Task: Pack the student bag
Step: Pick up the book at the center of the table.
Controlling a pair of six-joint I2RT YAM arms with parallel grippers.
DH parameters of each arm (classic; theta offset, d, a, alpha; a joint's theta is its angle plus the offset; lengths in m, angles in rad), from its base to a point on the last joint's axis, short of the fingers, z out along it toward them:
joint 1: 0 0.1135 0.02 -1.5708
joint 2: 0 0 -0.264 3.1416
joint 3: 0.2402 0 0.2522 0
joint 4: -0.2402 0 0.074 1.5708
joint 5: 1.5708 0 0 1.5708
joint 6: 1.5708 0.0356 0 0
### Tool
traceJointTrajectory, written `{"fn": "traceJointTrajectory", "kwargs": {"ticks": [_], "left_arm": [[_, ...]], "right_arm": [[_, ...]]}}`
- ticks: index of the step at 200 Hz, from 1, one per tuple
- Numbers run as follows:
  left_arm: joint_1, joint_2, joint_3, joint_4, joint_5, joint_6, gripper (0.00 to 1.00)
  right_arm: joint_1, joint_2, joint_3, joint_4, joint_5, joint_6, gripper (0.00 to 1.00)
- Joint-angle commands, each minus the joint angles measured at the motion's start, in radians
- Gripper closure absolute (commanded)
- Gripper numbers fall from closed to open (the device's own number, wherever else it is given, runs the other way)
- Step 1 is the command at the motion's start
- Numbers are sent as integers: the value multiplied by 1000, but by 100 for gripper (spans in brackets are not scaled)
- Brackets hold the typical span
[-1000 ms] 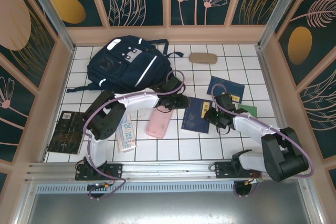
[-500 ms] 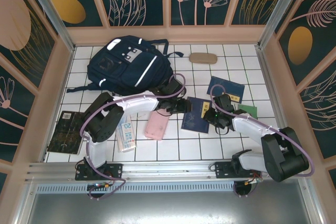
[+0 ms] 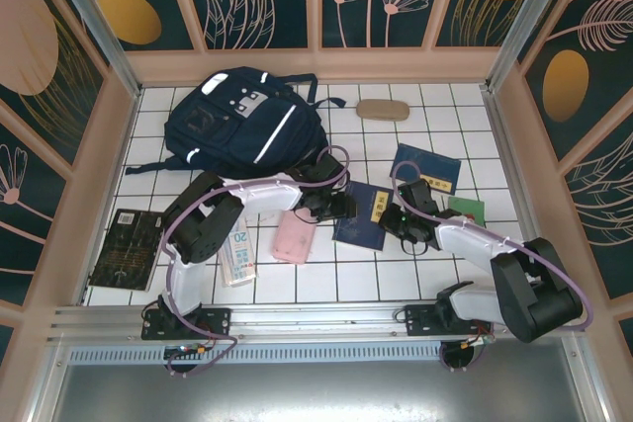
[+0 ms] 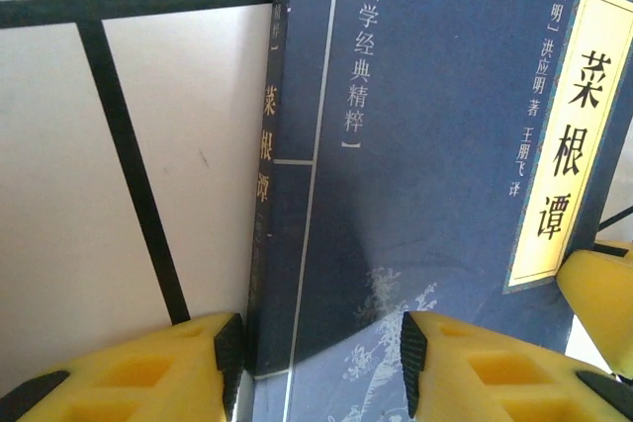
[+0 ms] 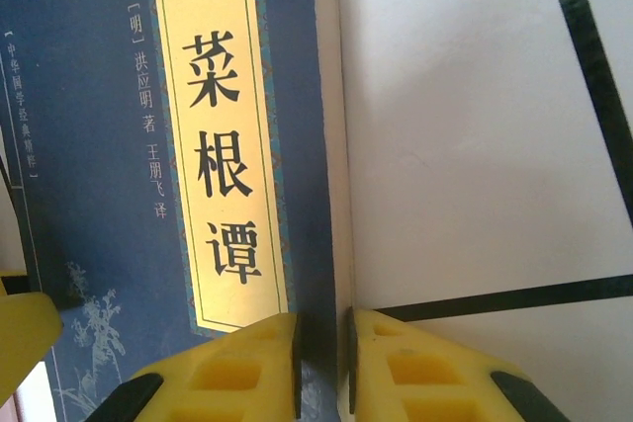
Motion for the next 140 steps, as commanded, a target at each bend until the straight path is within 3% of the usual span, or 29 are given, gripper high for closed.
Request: {"fn": "traceJointTrajectory", "kwargs": {"ticks": [1, 42, 72, 88, 114, 140], "left_arm": [[-11, 30, -22, 109, 121, -45, 54], [-8, -72, -101, 405, 268, -153, 57], [7, -121, -184, 584, 312, -226, 58], [19, -126, -208, 596, 310, -247, 61], [29, -129, -206, 532, 282, -218, 82], [50, -161, -206, 515, 275, -201, 100]], "right_arm": [[29, 35, -28, 26, -72, 34, 80], [29, 23, -21, 28, -73, 38, 80], [28, 9, -22, 19, -67, 35, 80], [25, -4, -21, 16, -67, 33, 80], [8, -38, -11, -8, -66, 22, 77], [-42, -96, 8, -17, -126, 2, 53]]}}
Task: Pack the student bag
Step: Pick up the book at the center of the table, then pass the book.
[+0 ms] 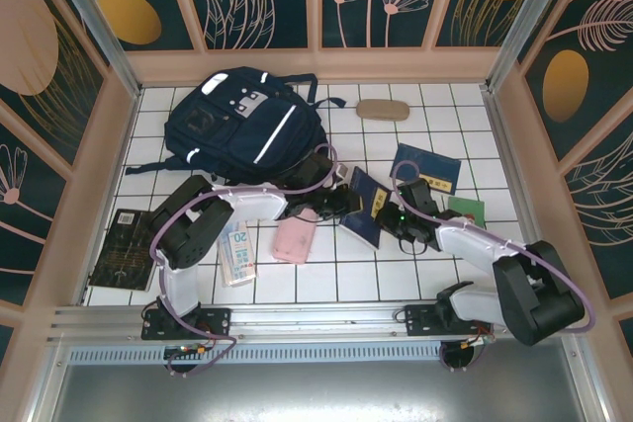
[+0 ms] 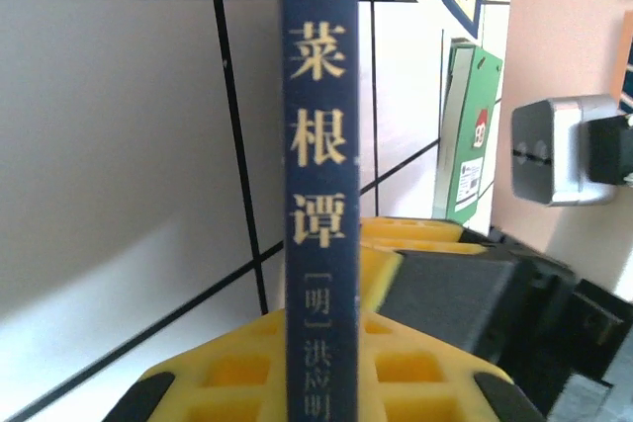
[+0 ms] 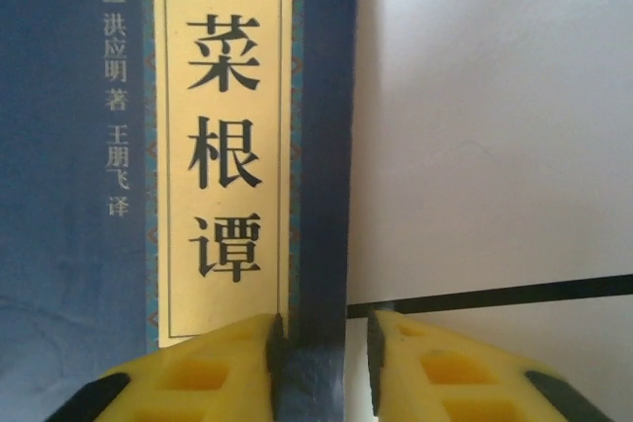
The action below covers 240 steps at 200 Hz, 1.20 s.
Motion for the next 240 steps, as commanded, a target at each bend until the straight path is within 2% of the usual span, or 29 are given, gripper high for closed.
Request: {"fn": "traceJointTrajectory", "kwargs": {"ticks": [1, 12, 44, 90, 112, 142, 170, 193, 198, 207, 215, 232, 240], "left_arm": [[18, -68, -5, 43, 25, 5, 100], [32, -87, -7, 48, 28, 7, 100], [71, -142, -20, 123, 77, -17, 100], [97, -186, -13, 237, 165, -75, 100], [105, -192, -23, 306, 194, -116, 100], [113, -194, -21, 347, 203, -141, 100], [124, -194, -23, 357, 208, -150, 100], [137, -194, -34, 362, 205, -151, 100], [140, -194, -34, 361, 207, -150, 100], [145, -194, -31, 353, 208, -145, 100], [146, -195, -26, 350, 211, -141, 100], [149, -188, -10, 329, 217, -128, 100], [152, -181, 3, 301, 216, -110, 94]], "right_arm": [[-37, -61, 9, -24, -83, -14, 52], [-61, -87, 19, -10, -129, -14, 43], [-138, -143, 31, 117, -324, 10, 29], [-281, -91, 1, 509, -697, 211, 28], [-310, -74, 12, 628, -765, 278, 28], [-330, -40, 43, 670, -826, 302, 30], [-352, -23, 50, 682, -848, 312, 42], [-366, -20, 57, 663, -860, 300, 59], [-367, -20, 59, 654, -863, 292, 67], [-370, -17, 66, 642, -869, 281, 89], [-372, -16, 75, 618, -865, 264, 100], [-371, -12, 97, 571, -854, 229, 100], [-373, -8, 107, 559, -848, 219, 100]]}}
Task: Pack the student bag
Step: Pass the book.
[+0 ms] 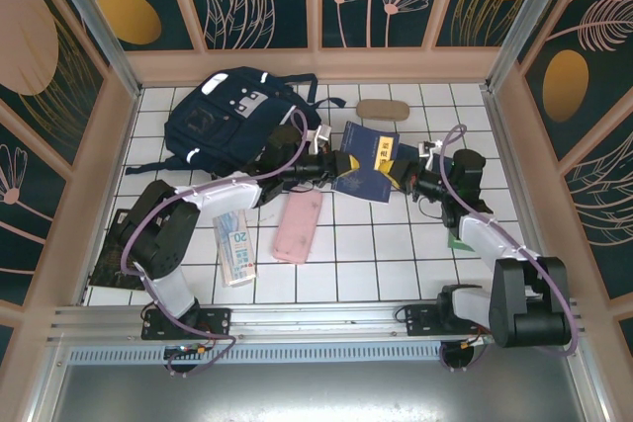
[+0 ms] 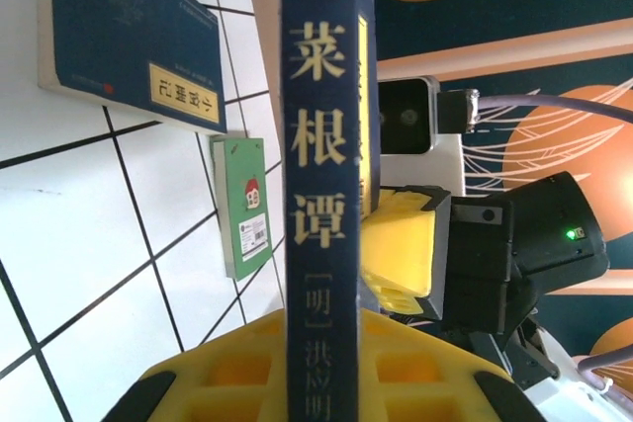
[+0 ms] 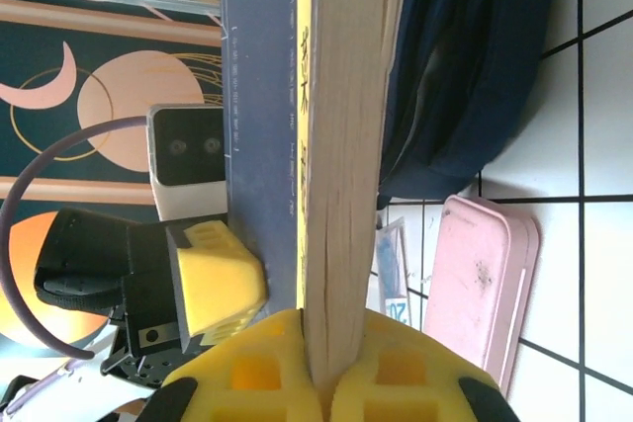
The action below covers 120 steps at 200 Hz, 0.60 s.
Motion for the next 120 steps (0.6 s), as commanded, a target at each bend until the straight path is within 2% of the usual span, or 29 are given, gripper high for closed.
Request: {"fn": "traceJointTrajectory", "kwargs": {"ticks": [1, 16, 28, 39, 60, 78, 101, 120], "left_arm": [[10, -20, 33, 3, 24, 34, 93], [19, -8, 82, -125, 6, 116, 66], [33, -3, 134, -281, -45, 212, 55], [49, -3, 192, -436, -131, 312, 52], [72, 8, 302, -698, -363, 476, 43], [76, 58, 415, -875, -577, 603, 43], [75, 149, 531, -1009, -826, 724, 43], [75, 226, 601, -1065, -947, 802, 44]], "right_arm": [[-10, 13, 52, -38, -18, -62, 100], [-9, 25, 72, -63, -9, -82, 100], [-11, 37, 92, -96, 6, -104, 100], [-11, 46, 109, -127, 23, -128, 100], [-12, 64, 137, -176, 59, -163, 100], [-13, 82, 150, -175, 68, -170, 100], [-13, 111, 166, -172, 77, -174, 100], [-12, 132, 175, -155, 79, -167, 100]]}}
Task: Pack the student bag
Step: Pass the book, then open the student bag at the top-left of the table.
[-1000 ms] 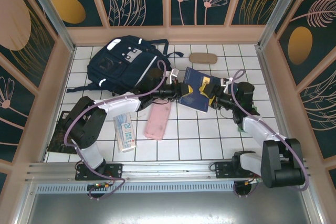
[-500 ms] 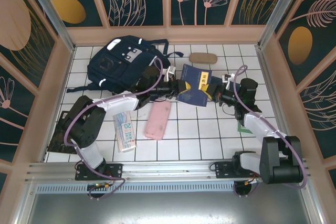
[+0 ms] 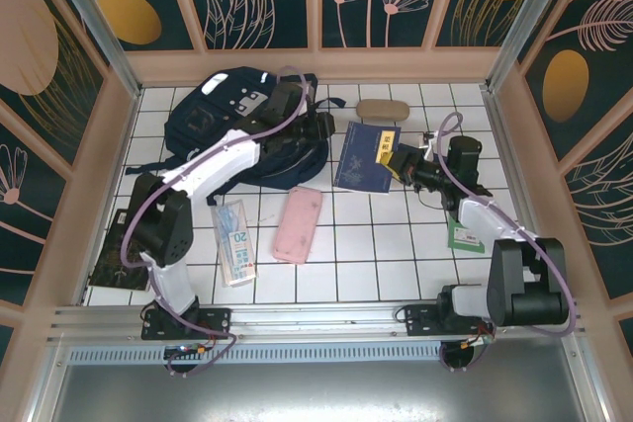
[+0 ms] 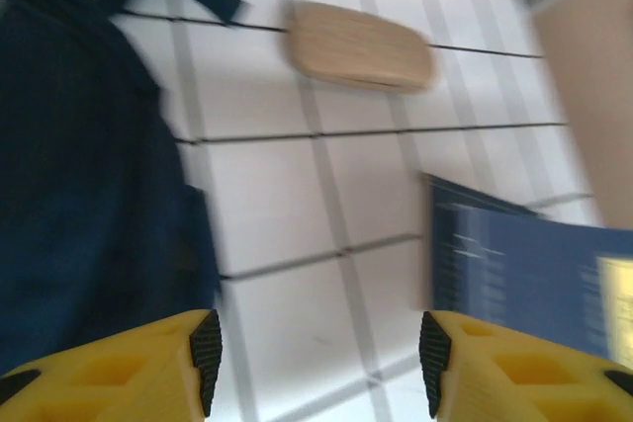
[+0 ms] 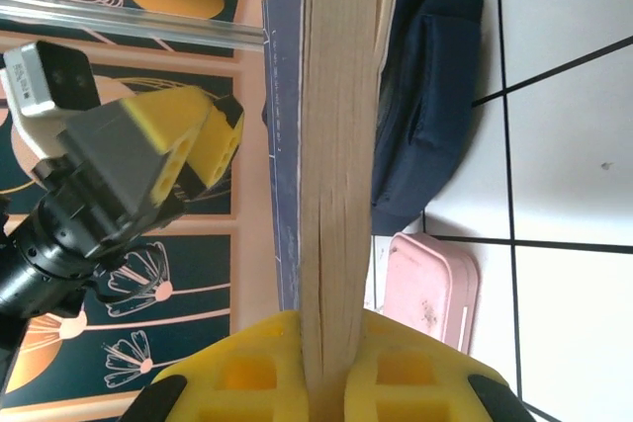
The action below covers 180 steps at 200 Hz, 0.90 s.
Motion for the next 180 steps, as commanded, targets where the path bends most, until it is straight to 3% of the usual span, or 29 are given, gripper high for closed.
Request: {"fn": "traceJointTrajectory", "kwargs": {"ticks": [1, 77, 120, 130, 143, 164, 180], "left_arm": [[-3, 106, 73, -231, -291, 200, 44], [6, 319, 197, -259, -497, 344, 44], [46, 360, 190, -260, -493, 322, 47], [53, 361, 187, -257, -486, 328, 52], [55, 361, 184, -254, -478, 336, 67], [56, 346, 184, -257, -474, 342, 100], [56, 312, 188, -260, -469, 341, 100]], "right_arm": [[-7, 19, 47, 23, 5, -28, 100], [-3, 77, 77, 57, -1, -16, 100], [3, 88, 84, 63, 2, -12, 100], [7, 91, 85, 65, 2, -10, 100], [13, 96, 89, 72, 6, -6, 100], [46, 93, 95, 75, 58, 2, 100], [91, 75, 79, 113, 142, 18, 100]]}}
